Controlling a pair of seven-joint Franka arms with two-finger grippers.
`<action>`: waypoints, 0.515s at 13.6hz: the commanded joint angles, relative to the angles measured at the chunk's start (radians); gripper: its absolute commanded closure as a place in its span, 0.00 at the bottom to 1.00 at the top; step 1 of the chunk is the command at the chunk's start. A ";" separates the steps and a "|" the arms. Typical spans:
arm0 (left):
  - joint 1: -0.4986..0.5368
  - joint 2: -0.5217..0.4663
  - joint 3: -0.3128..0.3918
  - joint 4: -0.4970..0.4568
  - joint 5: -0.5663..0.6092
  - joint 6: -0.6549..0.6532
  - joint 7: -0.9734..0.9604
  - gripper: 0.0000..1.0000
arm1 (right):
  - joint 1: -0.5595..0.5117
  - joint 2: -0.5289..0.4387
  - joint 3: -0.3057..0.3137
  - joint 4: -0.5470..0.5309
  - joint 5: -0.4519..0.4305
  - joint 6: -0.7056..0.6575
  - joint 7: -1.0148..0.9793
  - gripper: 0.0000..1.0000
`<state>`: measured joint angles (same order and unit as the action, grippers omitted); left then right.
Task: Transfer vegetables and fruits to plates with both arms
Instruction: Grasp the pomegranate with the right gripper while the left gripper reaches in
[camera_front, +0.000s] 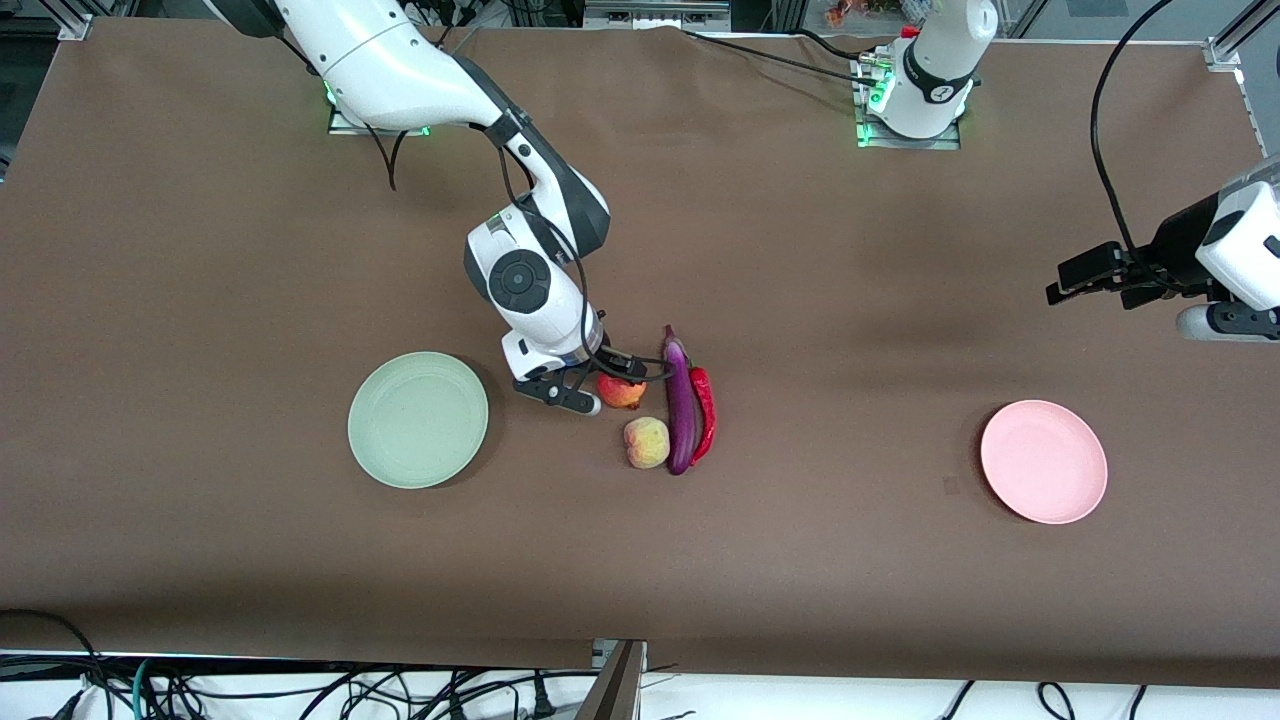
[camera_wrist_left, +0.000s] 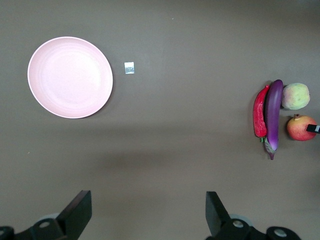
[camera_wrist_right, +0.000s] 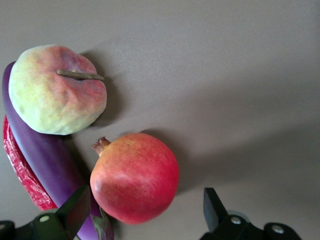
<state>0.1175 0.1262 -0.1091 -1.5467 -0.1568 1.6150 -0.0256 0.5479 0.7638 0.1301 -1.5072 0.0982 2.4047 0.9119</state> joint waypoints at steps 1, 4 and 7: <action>0.001 0.030 0.002 0.031 -0.012 -0.001 0.015 0.00 | 0.023 0.021 -0.007 0.016 0.012 0.043 0.016 0.00; -0.021 0.088 -0.003 0.031 -0.007 -0.001 0.012 0.00 | 0.030 0.045 -0.007 0.016 0.006 0.082 0.019 0.00; -0.041 0.159 -0.007 0.028 -0.010 -0.009 0.019 0.00 | 0.032 0.058 -0.007 0.016 0.003 0.096 0.019 0.00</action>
<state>0.0934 0.2372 -0.1154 -1.5478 -0.1569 1.6149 -0.0240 0.5702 0.8082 0.1299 -1.5068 0.0982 2.4867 0.9185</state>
